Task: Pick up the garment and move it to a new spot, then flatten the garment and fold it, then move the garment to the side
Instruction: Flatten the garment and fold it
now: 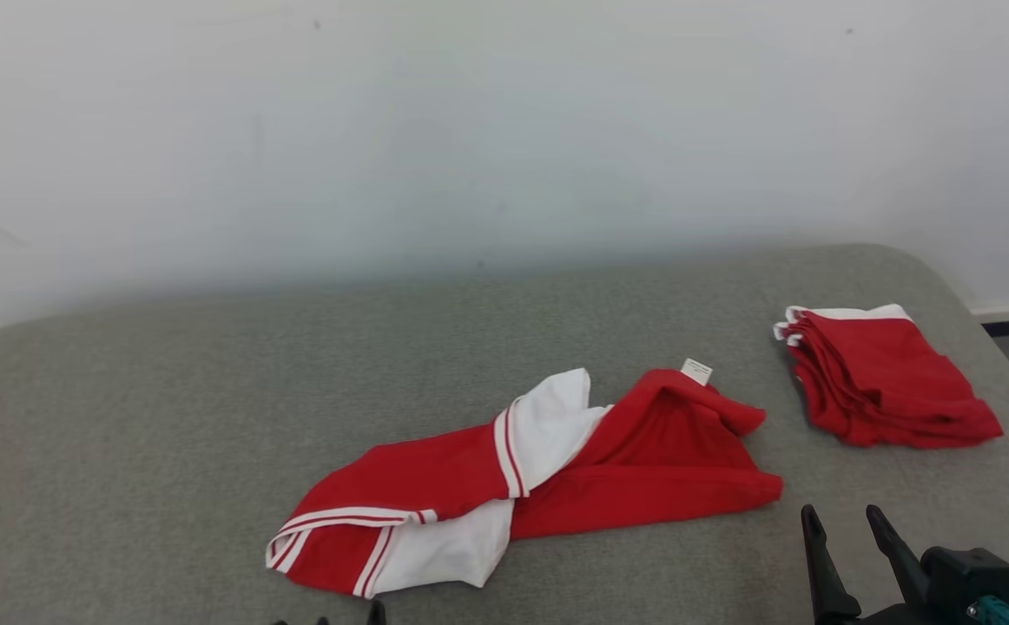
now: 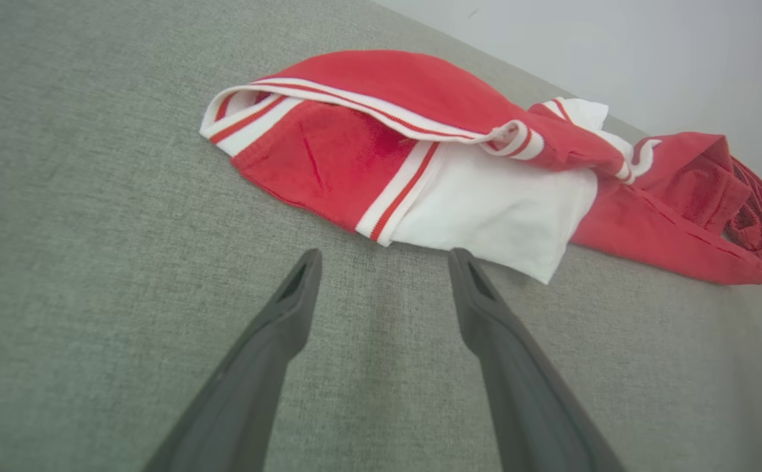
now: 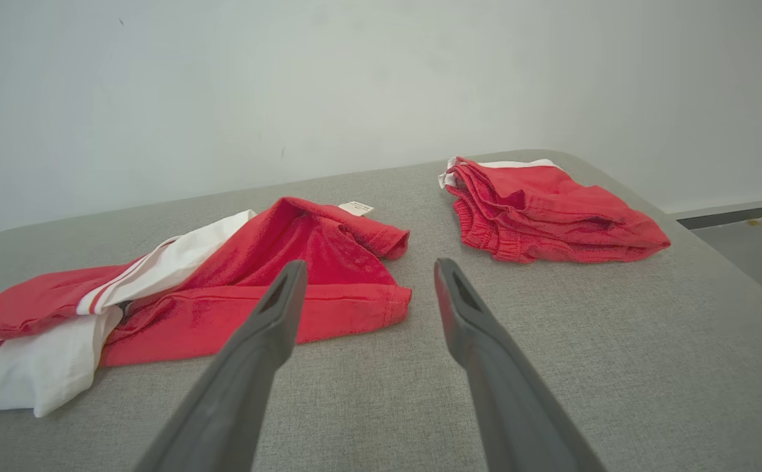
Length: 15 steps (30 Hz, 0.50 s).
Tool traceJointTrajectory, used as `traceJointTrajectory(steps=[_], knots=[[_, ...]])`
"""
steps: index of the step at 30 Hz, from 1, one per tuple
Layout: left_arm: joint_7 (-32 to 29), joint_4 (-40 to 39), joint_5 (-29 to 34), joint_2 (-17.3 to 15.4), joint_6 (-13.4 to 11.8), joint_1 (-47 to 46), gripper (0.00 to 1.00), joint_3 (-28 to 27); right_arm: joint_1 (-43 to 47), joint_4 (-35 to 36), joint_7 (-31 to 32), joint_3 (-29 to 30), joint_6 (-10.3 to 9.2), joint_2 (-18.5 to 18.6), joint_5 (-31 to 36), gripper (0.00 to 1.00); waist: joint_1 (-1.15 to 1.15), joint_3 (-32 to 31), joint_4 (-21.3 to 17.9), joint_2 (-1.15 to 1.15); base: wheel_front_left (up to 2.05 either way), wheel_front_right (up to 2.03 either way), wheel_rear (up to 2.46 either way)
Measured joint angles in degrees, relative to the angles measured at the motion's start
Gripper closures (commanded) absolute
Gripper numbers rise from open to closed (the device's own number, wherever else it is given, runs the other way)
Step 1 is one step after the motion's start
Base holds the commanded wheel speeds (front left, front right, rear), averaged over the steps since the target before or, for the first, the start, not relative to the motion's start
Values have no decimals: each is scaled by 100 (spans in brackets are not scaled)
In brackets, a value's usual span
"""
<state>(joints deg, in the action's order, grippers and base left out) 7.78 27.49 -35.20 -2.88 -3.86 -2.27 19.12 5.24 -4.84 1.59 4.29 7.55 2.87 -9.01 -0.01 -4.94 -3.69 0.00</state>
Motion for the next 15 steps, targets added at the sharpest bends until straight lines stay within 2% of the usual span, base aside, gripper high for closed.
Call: traceJointTrajectory(steps=[4,11,14,15], knots=[[0,435,-308,-1,-426,-362,0,-88,8,160,86,-14,0,3,-4,0,0,63,-301,0,0,0,0],[38,1034,-382,1,-733,-625,0,-105,10,210,118,-60,0,3,3,0,0,177,-516,0,0,0,0],[42,1279,-472,-3,-719,-745,0,-203,11,212,122,-88,0,2,2,0,0,207,-544,0,0,0,0],[3,1356,-482,-9,-671,-778,7,-203,10,212,125,-88,0,2,2,0,0,212,-548,0,0,0,0]])
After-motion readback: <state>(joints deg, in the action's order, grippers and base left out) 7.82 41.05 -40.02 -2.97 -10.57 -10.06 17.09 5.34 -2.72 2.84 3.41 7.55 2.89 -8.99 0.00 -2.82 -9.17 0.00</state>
